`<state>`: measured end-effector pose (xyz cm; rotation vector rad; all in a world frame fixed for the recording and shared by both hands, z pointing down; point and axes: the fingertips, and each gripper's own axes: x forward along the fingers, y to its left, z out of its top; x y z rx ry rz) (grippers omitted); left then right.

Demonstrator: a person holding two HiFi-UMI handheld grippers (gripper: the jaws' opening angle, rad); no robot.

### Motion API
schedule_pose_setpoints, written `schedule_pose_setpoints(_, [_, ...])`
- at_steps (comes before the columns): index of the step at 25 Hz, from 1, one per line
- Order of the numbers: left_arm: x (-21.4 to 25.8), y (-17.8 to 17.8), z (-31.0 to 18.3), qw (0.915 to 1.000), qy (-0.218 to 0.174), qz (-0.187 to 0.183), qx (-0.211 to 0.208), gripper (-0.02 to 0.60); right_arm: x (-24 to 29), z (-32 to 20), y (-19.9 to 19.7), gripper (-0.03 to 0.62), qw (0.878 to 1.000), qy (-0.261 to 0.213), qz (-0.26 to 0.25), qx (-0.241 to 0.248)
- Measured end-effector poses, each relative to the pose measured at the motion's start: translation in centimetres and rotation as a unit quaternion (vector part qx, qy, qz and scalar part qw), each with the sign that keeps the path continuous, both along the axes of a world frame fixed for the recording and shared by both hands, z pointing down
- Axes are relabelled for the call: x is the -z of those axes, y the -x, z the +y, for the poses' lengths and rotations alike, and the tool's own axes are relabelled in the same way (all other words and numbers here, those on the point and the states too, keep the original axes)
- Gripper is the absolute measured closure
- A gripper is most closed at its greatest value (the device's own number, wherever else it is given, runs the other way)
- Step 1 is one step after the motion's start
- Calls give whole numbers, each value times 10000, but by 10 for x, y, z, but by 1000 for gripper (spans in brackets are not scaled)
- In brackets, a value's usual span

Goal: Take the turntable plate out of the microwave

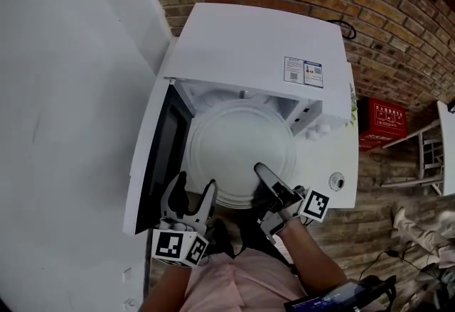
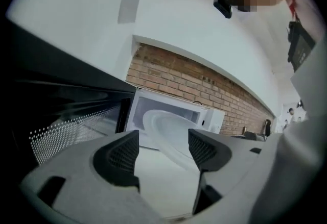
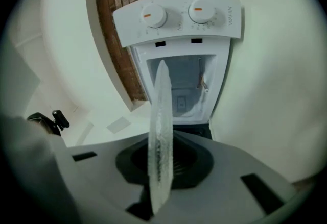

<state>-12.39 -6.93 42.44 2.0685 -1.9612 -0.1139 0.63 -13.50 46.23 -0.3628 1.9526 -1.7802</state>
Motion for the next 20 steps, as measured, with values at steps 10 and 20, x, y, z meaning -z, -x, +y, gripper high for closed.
schedule_pose_setpoints(10, [37,-30,10,9732,-660,1765,-1319,216,54,63,-17,565,9977,-662,106,-9])
schedule_pose_setpoints(20, [28,-37,32,9696,-464,1878,-1497,393,53,100,-24,563,9958,-813,403,-155])
